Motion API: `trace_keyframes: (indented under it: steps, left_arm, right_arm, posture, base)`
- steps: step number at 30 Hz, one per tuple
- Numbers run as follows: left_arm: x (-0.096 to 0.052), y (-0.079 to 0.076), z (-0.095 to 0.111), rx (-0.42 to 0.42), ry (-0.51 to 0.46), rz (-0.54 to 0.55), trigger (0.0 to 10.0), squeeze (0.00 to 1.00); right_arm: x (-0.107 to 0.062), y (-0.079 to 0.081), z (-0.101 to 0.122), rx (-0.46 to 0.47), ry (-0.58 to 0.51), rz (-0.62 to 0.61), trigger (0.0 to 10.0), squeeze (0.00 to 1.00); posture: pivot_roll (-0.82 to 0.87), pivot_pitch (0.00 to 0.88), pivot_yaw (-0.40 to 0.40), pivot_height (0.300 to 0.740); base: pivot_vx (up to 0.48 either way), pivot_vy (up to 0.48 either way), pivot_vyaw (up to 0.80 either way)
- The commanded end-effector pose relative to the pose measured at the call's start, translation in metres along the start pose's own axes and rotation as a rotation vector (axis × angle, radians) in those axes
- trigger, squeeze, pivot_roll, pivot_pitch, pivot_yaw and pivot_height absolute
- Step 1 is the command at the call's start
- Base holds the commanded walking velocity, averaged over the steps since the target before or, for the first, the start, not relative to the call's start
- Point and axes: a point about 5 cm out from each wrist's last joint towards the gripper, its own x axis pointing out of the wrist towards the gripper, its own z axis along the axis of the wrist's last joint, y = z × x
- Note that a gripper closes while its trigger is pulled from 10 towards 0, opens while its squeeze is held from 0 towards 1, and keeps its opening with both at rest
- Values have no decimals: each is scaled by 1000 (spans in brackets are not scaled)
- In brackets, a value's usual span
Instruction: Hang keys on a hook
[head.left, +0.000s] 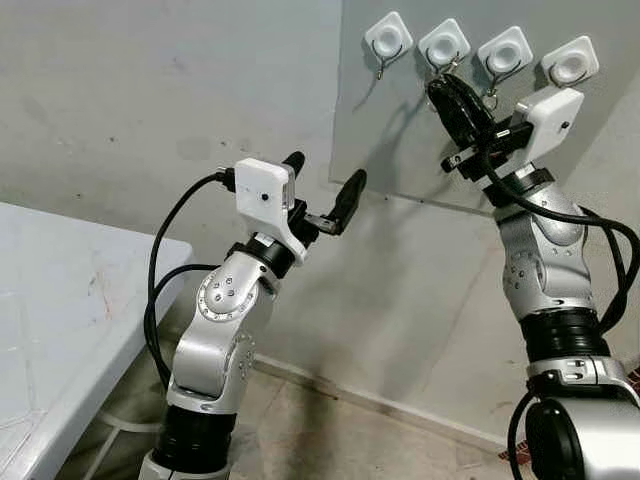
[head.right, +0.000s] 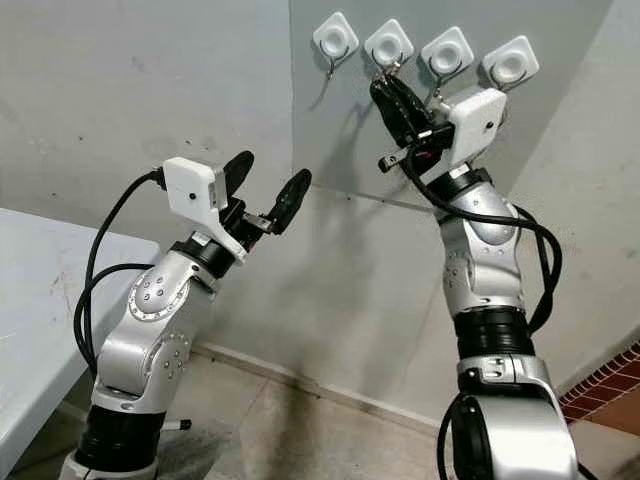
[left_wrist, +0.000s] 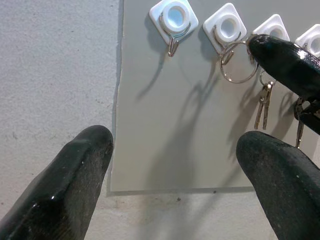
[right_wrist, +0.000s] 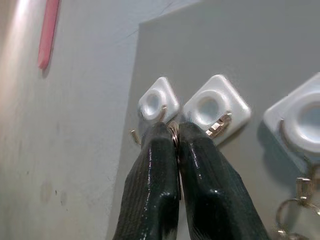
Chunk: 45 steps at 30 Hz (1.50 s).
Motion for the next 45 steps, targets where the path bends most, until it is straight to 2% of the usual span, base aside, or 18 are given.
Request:
trace_keyframes:
  steps: [1,8,14,22,23,35,43,44,45]
  left_arm:
    - [0,-2,5,5,-13,-11,10000,0]
    - [0,-2,5,6,-12,-11,10000,0]
    - [-1,0,6,6,-12,-4,10000,0]
    - [-2,1,6,0,-9,2,10000,0]
    - [-1,1,6,1,-8,3,10000,0]
    - [-2,4,4,-1,-1,20,10000,0]
    - [-5,9,-3,-10,19,45,10000,0]
    - [-6,9,-3,-9,22,45,10000,0]
    - [-6,9,-3,-9,22,45,10000,0]
  right_arm:
    - [-1,-3,5,25,-24,-31,10000,0]
    - [-6,-2,-3,114,0,-84,10000,0]
    - [-13,6,-17,201,52,-116,10000,0]
    - [-17,13,-22,240,74,-117,10000,0]
    - [-17,13,-22,244,74,-117,10000,1000]
    - [-21,14,-23,238,71,-146,10000,1000]
    - [-45,10,-38,207,136,-276,10000,1000]
    - [-48,10,-40,208,143,-292,10000,267]
    - [-48,10,-40,208,143,-292,10000,267]
  posture:
    - [-31,0,-28,740]
    - [-30,0,-25,740]
    - [-24,1,-25,740]
    - [-24,7,-23,740]
    - [-24,7,-23,740]
    - [-21,6,-26,740]
    - [-18,0,-25,740]
    - [-19,0,-24,740]
    - [-19,0,-24,740]
  base:
    - [0,0,0]
    - [0,0,0]
    - [0,0,0]
    - [0,0,0]
    - [0,0,0]
    - [0,0,0]
    - [0,0,0]
    - [0,0,0]
    - [0,0,0]
